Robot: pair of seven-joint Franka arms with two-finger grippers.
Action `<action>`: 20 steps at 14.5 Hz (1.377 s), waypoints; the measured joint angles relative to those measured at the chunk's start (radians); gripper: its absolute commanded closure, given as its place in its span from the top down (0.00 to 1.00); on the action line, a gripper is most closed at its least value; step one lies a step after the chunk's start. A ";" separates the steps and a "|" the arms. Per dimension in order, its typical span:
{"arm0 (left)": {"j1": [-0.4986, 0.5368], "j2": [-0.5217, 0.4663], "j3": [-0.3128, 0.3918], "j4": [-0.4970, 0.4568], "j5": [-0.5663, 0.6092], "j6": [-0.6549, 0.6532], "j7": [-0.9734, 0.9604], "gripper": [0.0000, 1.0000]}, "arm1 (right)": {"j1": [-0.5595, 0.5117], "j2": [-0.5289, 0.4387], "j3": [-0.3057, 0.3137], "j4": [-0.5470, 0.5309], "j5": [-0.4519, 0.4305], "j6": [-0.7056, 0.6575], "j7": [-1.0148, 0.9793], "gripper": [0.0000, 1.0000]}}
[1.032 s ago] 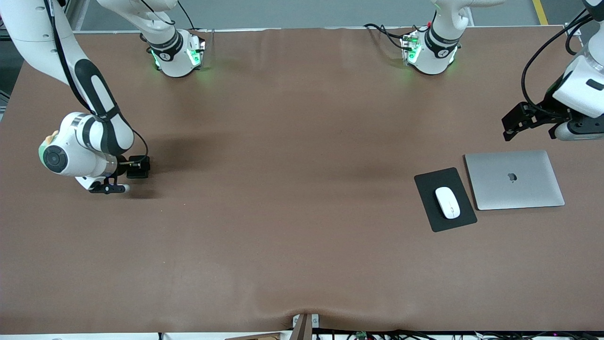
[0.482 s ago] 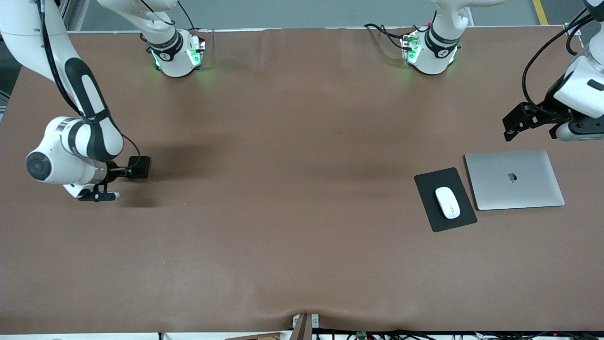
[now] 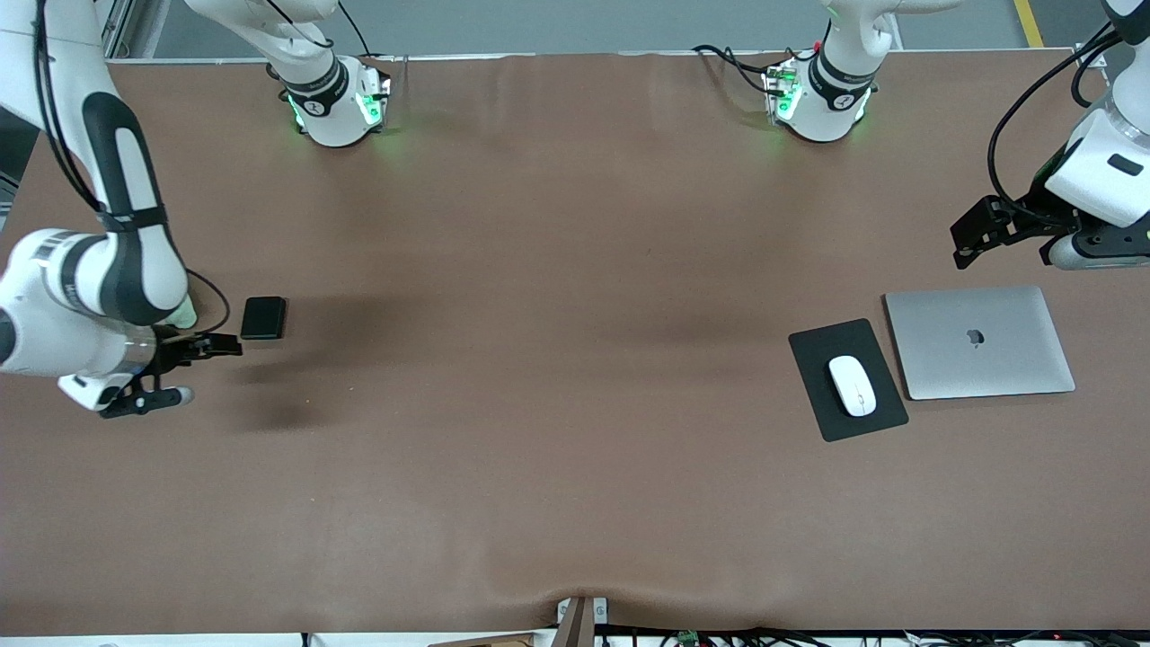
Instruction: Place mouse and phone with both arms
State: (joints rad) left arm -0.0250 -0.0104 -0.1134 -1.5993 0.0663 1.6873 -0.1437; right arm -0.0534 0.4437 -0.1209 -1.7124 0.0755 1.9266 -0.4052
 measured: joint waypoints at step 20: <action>0.009 0.009 0.007 0.006 0.000 0.001 0.002 1.00 | -0.011 -0.039 0.044 0.570 -0.021 -0.449 0.002 1.00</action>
State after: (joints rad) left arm -0.0156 -0.0018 -0.1061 -1.5933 0.0663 1.6879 -0.1415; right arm -0.0643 0.4044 -0.0771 -1.1425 0.0540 1.4776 -0.4029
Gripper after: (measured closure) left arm 0.000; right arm 0.000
